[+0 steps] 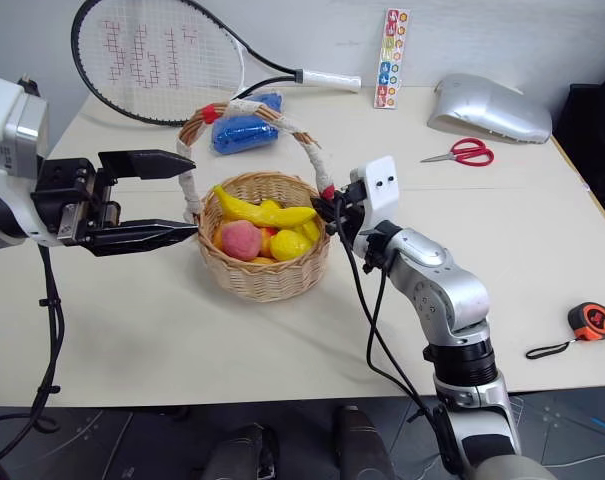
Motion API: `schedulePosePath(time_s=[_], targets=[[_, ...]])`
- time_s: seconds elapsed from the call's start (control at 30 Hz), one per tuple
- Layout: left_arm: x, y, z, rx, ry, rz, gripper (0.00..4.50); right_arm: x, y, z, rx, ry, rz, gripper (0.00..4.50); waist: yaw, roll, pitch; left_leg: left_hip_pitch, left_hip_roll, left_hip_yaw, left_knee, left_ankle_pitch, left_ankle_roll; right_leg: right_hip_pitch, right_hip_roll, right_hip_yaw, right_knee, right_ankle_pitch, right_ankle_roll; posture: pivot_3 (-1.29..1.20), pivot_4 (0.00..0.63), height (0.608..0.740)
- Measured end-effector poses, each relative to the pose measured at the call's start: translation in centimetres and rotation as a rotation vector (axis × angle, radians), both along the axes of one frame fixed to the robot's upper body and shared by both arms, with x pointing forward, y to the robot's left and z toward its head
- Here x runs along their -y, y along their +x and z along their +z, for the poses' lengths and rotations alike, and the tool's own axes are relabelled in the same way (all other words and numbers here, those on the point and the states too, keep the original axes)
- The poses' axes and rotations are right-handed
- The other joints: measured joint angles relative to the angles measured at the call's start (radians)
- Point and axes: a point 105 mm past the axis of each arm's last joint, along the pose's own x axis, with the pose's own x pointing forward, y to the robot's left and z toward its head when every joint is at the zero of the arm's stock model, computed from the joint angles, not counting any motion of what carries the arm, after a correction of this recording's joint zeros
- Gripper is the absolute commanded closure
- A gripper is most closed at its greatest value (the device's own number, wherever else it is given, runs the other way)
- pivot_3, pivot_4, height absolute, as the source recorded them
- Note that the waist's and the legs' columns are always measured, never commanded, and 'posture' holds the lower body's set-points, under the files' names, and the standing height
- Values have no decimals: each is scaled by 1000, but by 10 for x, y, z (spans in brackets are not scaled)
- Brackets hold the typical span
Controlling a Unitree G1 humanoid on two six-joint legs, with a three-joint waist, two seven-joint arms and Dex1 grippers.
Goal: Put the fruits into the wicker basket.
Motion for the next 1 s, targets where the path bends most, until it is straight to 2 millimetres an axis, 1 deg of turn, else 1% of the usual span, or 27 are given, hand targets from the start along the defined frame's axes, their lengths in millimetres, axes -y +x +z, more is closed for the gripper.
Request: schedulePosePath(time_s=[0.07,0.13,0.2,0.27,0.3,0.33,0.37,0.4,0.43,0.47,0.5,0.53,0.63,0.73,0.77,0.83,0.9,0.97,1.0], targets=[[0,0,0,1,0,0,0,-1,-2,4,25,7,14,4356,-2,0,0,0,0,0,0,0,0,0,0,0,0,0,0,0,150,740],[0,0,1,3,0,0,0,3,-2,6,36,4,13,4356,-2,0,0,0,0,0,-1,0,0,0,0,0,0,0,0,0,150,740],[1,0,1,6,0,-2,0,21,1,13,58,8,-32,4356,-1,0,0,0,0,0,-1,0,0,0,0,0,0,0,0,0,150,740],[1,-1,1,7,-2,-4,0,50,4,25,99,-7,-111,4356,7,0,0,0,0,0,0,0,1,0,-1,0,0,0,0,0,150,740],[2,0,1,7,-5,-7,0,72,4,31,127,-32,-166,4356,14,0,0,0,-1,0,0,0,1,0,-1,0,-2,0,0,0,150,740],[2,0,1,9,-9,-9,0,90,3,35,142,-58,-209,4356,21,0,0,0,-1,0,0,0,2,0,-2,0,-5,0,0,0,150,740],[3,0,1,9,-13,-11,0,120,0,40,162,-100,-288,4356,27,0,0,-1,-3,0,0,-1,2,1,-2,0,-6,0,0,0,150,740],[3,1,1,9,-19,-11,0,138,-1,41,163,-127,-333,4356,30,0,0,0,-3,1,0,-1,3,2,-2,-1,-7,0,0,0,150,740],[4,1,0,10,-31,-20,0,166,-3,40,157,-177,-410,4356,34,0,0,0,-3,1,0,-1,4,2,-2,-1,-8,0,0,0,150,740],[5,1,-1,8,-36,-22,0,190,-5,38,140,-210,-481,4356,35,0,0,0,-4,1,0,-1,4,2,-2,0,-10,1,2,0,150,740],[5,2,-1,8,-42,-26,0,210,-5,34,116,-240,-541,4356,34,0,0,0,-3,2,0,-1,4,3,-1,0,-12,2,4,0,150,740],[6,2,-2,7,-44,-30,0,223,-5,29,99,-254,-577,4356,30,0,0,0,-3,3,0,-1,4,3,-1,0,-12,3,5,0,150,740],[11,4,-5,3,-51,-48,0,247,-4,20,81,-219,-632,4356,10,1,0,3,-3,6,-1,0,3,3,0,2,-9,3,6,0,150,740],[14,6,-8,-6,-51,-56,0,269,-4,11,67,-190,-692,4356,6,1,0,4,-2,5,-2,1,2,2,1,3,-9,3,6,0,150,740],[14,6,-8,-6,-51,-55,0,275,-4,8,61,-182,-707,3617,6,1,0,4,-2,5,-2,1,2,2,1,3,-9,3,6,0,150,740],[15,8,-6,0,-63,-60,0,288,-7,-2,30,-150,-729,3006,8,1,0,4,-3,5,-2,1,2,2,1,4,-9,3,6,0,150,740],[14,11,-6,-7,-74,-59,0,295,-12,-10,10,-136,-728,2325,12,1,0,4,-3,5,-2,1,2,2,1,4,-9,3,6,0,150,740],[14,11,-7,-9,-74,-63,0,300,-18,-13,-2,-136,-717,1681,16,1,0,4,-3,5,-2,1,2,2,1,5,-9,3,6,0,150,740],[15,11,-7,-9,-73,-69,0,303,-23,-11,-1,-147,-698,1314,18,2,1,4,-3,6,-2,1,2,2,1,5,-9,3,6,0,150,740]])
